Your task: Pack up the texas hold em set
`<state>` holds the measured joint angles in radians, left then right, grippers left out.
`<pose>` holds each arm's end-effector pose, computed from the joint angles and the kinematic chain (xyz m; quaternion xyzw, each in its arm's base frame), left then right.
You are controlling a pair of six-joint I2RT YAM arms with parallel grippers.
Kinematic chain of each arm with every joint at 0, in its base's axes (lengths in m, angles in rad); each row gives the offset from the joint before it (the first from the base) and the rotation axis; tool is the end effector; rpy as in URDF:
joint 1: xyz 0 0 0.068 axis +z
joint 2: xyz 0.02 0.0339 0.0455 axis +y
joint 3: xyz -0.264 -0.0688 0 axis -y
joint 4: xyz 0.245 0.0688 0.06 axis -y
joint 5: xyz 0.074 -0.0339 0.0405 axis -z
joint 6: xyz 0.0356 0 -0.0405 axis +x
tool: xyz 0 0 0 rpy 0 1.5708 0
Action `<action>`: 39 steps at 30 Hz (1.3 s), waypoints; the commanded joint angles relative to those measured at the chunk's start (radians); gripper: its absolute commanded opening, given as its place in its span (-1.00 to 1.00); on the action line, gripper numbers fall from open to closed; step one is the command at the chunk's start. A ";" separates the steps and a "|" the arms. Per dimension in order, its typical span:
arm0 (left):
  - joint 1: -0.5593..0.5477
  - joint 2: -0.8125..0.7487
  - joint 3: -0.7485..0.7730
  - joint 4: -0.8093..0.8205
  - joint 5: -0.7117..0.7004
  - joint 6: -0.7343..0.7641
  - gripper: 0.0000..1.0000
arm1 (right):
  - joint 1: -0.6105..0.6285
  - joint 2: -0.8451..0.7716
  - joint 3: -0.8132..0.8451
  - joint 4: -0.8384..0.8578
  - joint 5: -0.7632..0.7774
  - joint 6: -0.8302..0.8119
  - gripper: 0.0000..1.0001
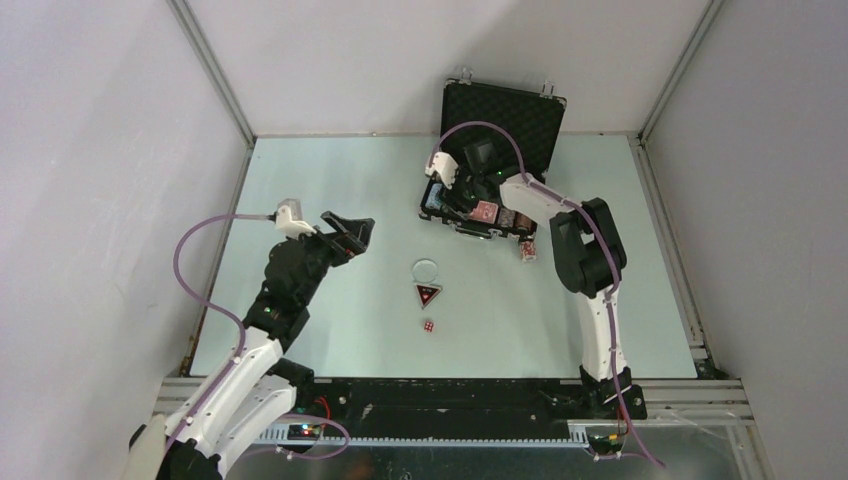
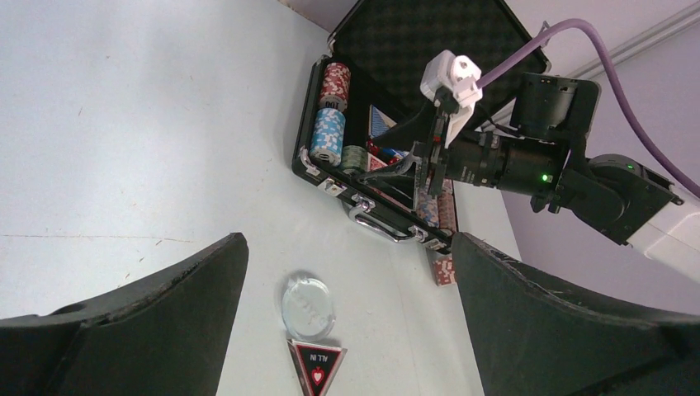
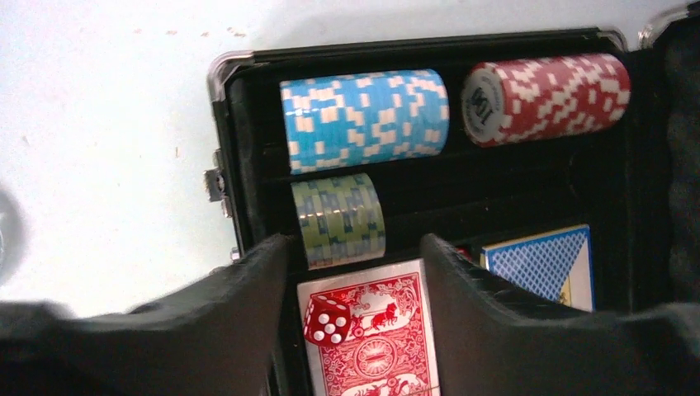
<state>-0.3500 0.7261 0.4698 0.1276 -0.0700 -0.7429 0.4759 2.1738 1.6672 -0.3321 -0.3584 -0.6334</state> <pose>0.1731 -0.0605 0.2707 -0.1692 0.7317 -0.3204 0.5773 0.4252 0.2332 0.1847 -0.5381 0.7475 0.1382 0.3642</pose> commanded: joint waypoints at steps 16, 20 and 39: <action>0.003 0.022 -0.009 -0.019 -0.023 0.021 0.99 | 0.078 -0.407 -0.317 0.308 0.524 0.496 0.99; 0.003 0.076 0.000 -0.015 -0.008 -0.005 0.99 | 0.132 -0.486 -0.350 0.147 0.736 0.679 0.99; 0.002 0.175 -0.153 0.340 0.307 0.260 1.00 | -0.138 -0.813 -0.868 0.076 0.509 0.947 0.50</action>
<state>-0.3500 0.9035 0.3187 0.3637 0.2066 -0.5770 0.3790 1.3441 0.7963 -0.2943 0.2470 0.2756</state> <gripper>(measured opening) 0.996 0.788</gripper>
